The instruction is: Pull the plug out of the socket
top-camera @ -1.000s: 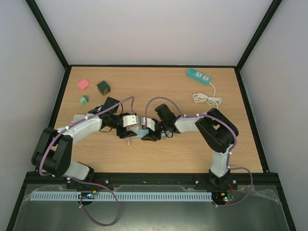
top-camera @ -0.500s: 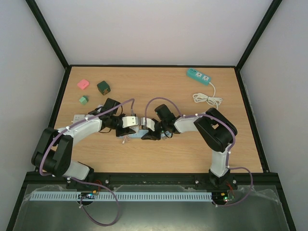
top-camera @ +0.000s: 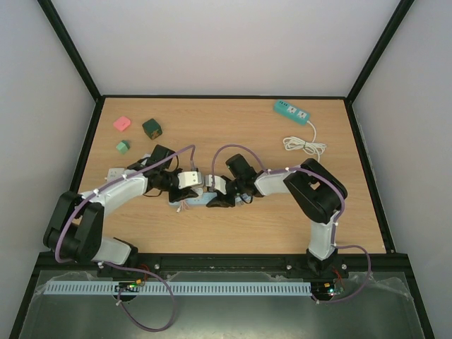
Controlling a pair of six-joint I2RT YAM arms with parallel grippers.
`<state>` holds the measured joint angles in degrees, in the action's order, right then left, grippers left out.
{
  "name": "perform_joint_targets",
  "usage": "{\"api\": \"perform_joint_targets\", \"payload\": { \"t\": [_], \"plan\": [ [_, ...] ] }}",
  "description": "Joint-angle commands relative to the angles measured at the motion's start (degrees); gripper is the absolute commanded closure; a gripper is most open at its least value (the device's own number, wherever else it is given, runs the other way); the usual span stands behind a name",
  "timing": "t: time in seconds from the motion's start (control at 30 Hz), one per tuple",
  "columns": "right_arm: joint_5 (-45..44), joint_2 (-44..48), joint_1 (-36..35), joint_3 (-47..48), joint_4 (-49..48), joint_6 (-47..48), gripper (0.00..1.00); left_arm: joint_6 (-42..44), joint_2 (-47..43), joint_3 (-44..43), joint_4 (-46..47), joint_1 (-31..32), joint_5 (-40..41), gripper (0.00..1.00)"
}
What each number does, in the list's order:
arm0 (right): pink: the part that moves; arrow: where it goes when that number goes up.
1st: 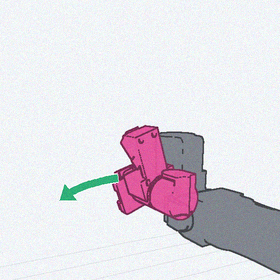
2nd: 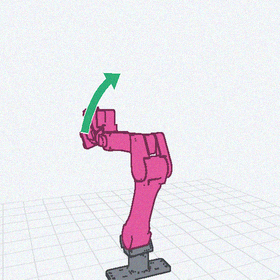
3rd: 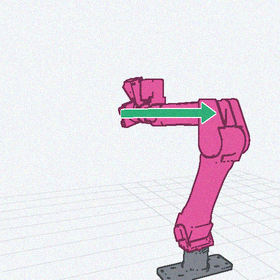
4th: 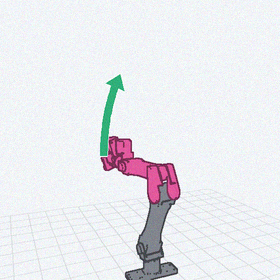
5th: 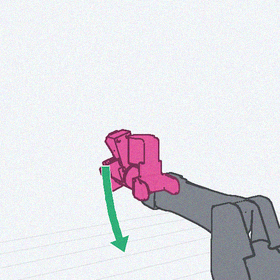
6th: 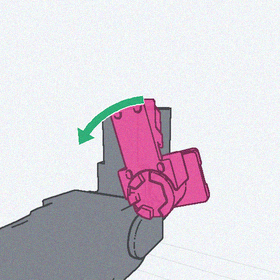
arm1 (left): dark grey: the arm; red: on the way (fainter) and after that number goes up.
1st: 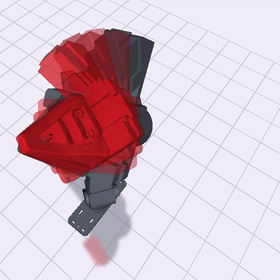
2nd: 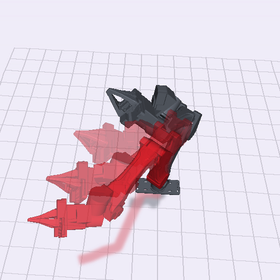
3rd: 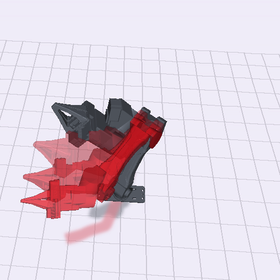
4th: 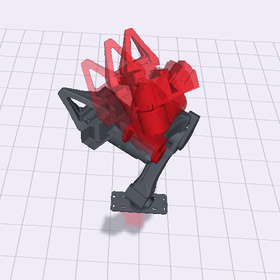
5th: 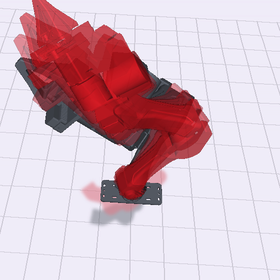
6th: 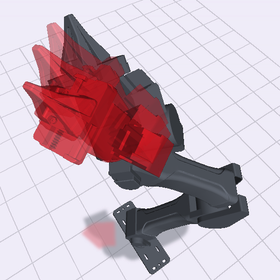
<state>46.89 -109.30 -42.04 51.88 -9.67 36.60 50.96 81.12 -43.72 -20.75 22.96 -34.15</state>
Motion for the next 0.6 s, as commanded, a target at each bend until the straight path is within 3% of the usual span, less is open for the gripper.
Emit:
{"api": "perform_joint_targets", "payload": {
  "t": [0.0, 0.3, 0.57],
  "plan": [
    [-3.5, -2.4, -0.2, -0.4, 2.1, -0.3, 0.98, -1.4, -2.9, -0.2, 0.4, 0.2, -8.1, 0.77],
    [-4.7, -2.7, -0.2, -0.6, 2.5, 0.0, 0.98, -2.8, -3.8, 0.0, 1.0, -1.5, -13.1, 0.80],
    [-5.6, -3.4, 0.0, -0.2, 3.0, -0.4, 0.98, 2.6, -7.7, 2.5, 0.9, -0.2, -10.4, 0.81]
  ]
}}
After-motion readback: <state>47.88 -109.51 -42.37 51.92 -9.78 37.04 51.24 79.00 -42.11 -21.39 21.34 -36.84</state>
